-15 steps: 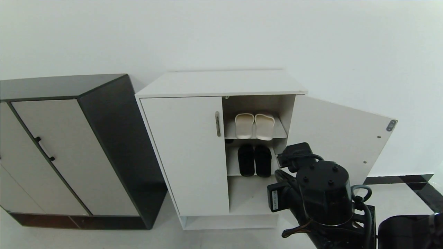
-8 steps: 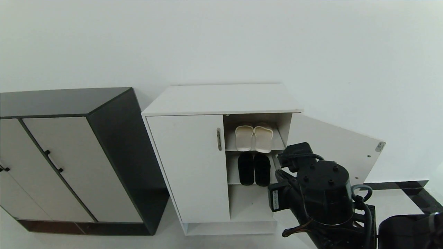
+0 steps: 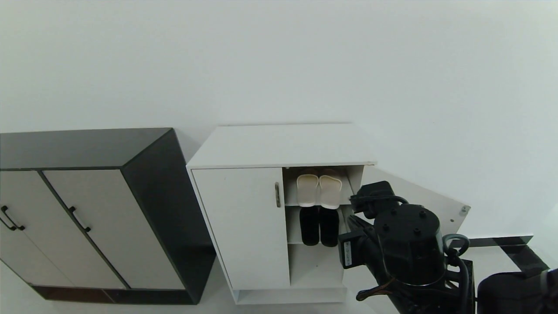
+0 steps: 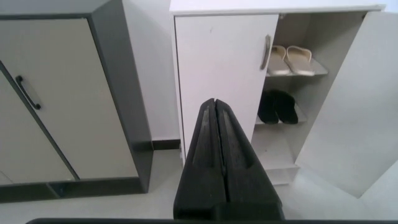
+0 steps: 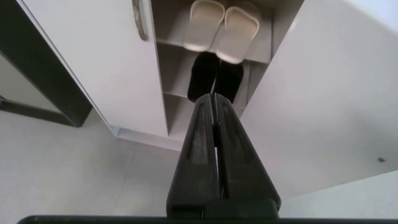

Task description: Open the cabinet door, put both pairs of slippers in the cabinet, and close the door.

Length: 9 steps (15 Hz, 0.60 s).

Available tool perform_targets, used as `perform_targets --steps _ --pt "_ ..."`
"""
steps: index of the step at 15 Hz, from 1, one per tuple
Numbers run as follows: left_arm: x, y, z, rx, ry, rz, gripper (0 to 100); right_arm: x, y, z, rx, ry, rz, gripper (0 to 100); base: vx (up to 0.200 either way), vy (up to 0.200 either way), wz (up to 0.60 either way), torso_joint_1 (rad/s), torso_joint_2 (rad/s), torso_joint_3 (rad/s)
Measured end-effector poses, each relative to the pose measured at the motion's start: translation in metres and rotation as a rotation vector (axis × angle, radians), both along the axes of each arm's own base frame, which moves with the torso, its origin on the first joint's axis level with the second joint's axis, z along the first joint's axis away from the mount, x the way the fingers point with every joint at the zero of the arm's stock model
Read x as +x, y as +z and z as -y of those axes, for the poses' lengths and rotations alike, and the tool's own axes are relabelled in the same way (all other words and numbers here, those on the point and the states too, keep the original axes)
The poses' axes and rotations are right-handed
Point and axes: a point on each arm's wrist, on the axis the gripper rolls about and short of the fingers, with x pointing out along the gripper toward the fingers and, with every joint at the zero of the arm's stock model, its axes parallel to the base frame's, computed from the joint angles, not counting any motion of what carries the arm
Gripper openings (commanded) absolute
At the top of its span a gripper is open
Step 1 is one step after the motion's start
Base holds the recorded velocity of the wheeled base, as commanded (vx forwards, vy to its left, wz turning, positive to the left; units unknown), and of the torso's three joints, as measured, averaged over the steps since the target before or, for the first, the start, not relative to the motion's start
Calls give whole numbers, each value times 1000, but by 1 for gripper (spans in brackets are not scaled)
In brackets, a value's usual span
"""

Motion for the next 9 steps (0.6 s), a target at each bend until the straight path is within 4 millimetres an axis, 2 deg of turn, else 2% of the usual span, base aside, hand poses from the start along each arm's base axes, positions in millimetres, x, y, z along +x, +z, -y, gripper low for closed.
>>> perform_targets --steps 3,9 --pt "0 0 0 0 0 1 0 1 0 0 3 -3 2 0 0 0 0 256 -579 -320" --pt "0 0 0 0 0 1 0 1 0 1 2 -3 0 0 0 0 0 188 -405 -219"
